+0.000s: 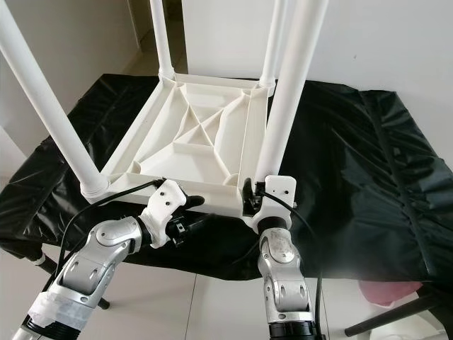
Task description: Building children table
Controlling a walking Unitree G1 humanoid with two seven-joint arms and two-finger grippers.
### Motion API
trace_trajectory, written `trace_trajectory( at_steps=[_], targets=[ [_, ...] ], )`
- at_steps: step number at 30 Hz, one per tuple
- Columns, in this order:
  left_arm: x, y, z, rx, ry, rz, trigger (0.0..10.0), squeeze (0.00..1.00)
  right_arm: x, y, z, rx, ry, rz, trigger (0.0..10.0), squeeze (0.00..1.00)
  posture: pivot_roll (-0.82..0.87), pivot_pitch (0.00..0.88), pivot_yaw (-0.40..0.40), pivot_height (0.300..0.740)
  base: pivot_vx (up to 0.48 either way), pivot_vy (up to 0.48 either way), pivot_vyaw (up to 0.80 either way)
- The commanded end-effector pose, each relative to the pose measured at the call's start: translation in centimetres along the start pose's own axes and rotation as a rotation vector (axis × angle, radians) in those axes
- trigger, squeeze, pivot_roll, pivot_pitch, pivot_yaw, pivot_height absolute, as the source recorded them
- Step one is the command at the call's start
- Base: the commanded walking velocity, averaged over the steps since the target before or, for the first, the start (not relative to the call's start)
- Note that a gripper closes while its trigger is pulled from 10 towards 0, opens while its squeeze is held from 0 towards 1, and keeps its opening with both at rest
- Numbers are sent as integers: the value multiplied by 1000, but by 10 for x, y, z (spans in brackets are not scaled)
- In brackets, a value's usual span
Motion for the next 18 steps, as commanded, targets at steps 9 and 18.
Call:
trace_trajectory(
  at_steps=[9, 18],
  targets=[
    [1, -2, 4, -25, -4, 37, 10000, 0, 2, -1, 6, -80, 59, 314, 10000, 0, -55, 76, 32, 740, 0, 0, 0],
    [-1, 6, 3, -14, -8, 0, 10000, 0, -18, -5, 8, -126, 162, 569, 10000, 0, -42, 68, 24, 740, 0, 0, 0]
  ],
)
Point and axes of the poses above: a point about 5 cm out from each wrist's last joint towards the gripper, its own y axis pointing back from the gripper into the wrist, its own z axis along the axis of the wrist's last joint, x = y × z, the point moved 3 cm from there along -y, pointing out of the wrist towards the gripper, and after that the axes turned 11 degrees about y, right-handed, at the moved point
